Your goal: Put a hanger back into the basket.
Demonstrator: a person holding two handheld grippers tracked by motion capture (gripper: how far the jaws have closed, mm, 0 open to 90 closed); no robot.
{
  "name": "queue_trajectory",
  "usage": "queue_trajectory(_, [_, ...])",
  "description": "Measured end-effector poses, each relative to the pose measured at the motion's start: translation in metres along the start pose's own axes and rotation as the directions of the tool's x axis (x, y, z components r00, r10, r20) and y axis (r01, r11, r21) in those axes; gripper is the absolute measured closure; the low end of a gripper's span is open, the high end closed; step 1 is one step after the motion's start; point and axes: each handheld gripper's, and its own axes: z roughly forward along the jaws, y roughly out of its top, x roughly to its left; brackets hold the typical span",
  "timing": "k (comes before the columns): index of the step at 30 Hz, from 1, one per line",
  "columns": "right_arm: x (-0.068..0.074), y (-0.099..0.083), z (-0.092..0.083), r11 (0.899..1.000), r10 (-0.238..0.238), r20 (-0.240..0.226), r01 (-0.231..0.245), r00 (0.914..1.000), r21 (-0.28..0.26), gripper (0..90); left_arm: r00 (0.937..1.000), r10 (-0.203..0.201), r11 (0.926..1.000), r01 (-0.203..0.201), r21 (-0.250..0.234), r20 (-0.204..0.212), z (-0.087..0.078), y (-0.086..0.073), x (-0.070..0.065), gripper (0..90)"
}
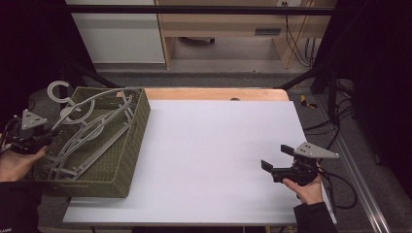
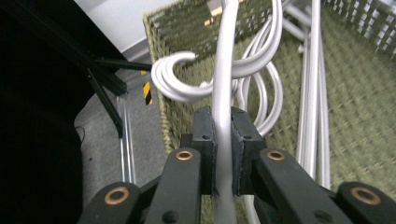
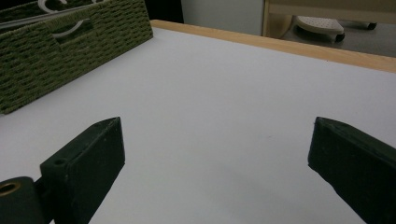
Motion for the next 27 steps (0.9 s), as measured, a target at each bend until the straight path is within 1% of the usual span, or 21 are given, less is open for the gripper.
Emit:
queue_trajectory(2, [0.000, 0.000, 0.000, 1.000, 0.001, -0.001, -0.001, 1.0000, 0.002, 4.0, 1.0000, 0.000, 0.9999, 0.000, 0.014, 0.008, 0.004, -0.002, -0.001, 82.5])
queue_trajectory(4, [0.000, 0.000, 0.000, 1.000, 0.001, -0.002, -0.001, 1.0000, 0.001, 4.0, 0.9998, -0.009, 0.9997, 0.009, 0.022, 0.017, 0.008, -0.004, -0.004, 82.5])
queue_trajectory(6, [0.000, 0.000, 0.000, 1.000, 0.002, -0.001, -0.002, 1.0000, 0.002, 4.0, 0.9994, -0.018, 0.9997, 0.018, 0.019, 0.030, 0.011, -0.006, -0.007, 82.5])
queue_trajectory(8, [0.000, 0.000, 0.000, 1.000, 0.001, 0.001, -0.001, 1.0000, 0.003, 4.0, 0.9991, -0.023, 0.9994, 0.023, 0.027, 0.035, 0.014, -0.006, -0.011, 82.5])
queue_trajectory(9, [0.000, 0.000, 0.000, 1.000, -0.001, -0.001, 0.001, 1.0000, 0.004, 4.0, 0.9984, -0.036, 0.9989, 0.035, 0.030, 0.043, 0.015, -0.007, -0.013, 82.4])
queue_trajectory(10, [0.000, 0.000, 0.000, 1.000, -0.004, -0.002, 0.004, 1.0000, 0.008, 4.0, 0.9978, -0.045, 0.9984, 0.043, 0.038, 0.049, 0.018, -0.007, -0.014, 82.4])
queue_trajectory(13, [0.000, 0.000, 0.000, 1.000, -0.002, -0.001, 0.002, 1.0000, 0.007, 4.0, 0.9970, -0.052, 0.9968, 0.048, 0.064, 0.058, 0.024, -0.008, -0.017, 82.4])
queue_trajectory(15, [0.000, 0.000, 0.000, 1.000, -0.003, -0.002, 0.003, 1.0000, 0.008, 4.0, 0.9935, -0.079, 0.9941, 0.073, 0.080, 0.082, 0.028, -0.009, -0.019, 82.3])
queue_trajectory(16, [0.000, 0.000, 0.000, 1.000, -0.003, -0.002, 0.003, 1.0000, 0.007, 4.0, 0.9932, -0.086, 0.9927, 0.079, 0.092, 0.079, 0.031, -0.010, -0.021, 82.3])
queue_trajectory(18, [0.000, 0.000, 0.000, 1.000, -0.005, -0.003, 0.005, 1.0000, 0.007, 4.0, 0.9888, -0.108, 0.9878, 0.095, 0.123, 0.103, 0.035, -0.012, -0.021, 82.2])
queue_trajectory(19, [0.000, 0.000, 0.000, 1.000, -0.004, -0.003, 0.004, 1.0000, 0.007, 4.0, 0.9900, -0.101, 0.9874, 0.088, 0.132, 0.099, 0.036, -0.012, -0.021, 82.1])
queue_trajectory(20, [0.000, 0.000, 0.000, 1.000, -0.004, -0.003, 0.004, 1.0000, 0.007, 4.0, 0.9891, -0.105, 0.9864, 0.091, 0.137, 0.103, 0.037, -0.011, -0.021, 82.0])
queue_trajectory(22, [0.000, 0.000, 0.000, 1.000, -0.003, -0.006, 0.003, 1.0000, 0.006, 3.9, 0.9929, -0.083, 0.9830, 0.068, 0.170, 0.085, 0.041, -0.010, -0.024, 81.6])
queue_trajectory(24, [0.000, 0.000, 0.000, 1.000, -0.003, -0.006, 0.003, 1.0000, 0.005, 3.9, 0.9950, -0.067, 0.9805, 0.051, 0.190, 0.074, 0.043, -0.010, -0.025, 80.4])
queue_trajectory(26, [0.000, 0.000, -0.001, 1.000, -0.002, -0.002, 0.002, 1.0000, 0.005, 3.9, 0.9942, -0.073, 0.9818, 0.057, 0.181, 0.079, 0.042, -0.009, -0.024, 75.6])
queue_trajectory(27, [0.000, 0.000, -0.001, 1.000, 0.000, -0.003, 0.000, 1.0000, 0.004, 3.8, 0.9937, -0.082, 0.9826, 0.068, 0.173, 0.077, 0.041, -0.009, -0.023, 74.1])
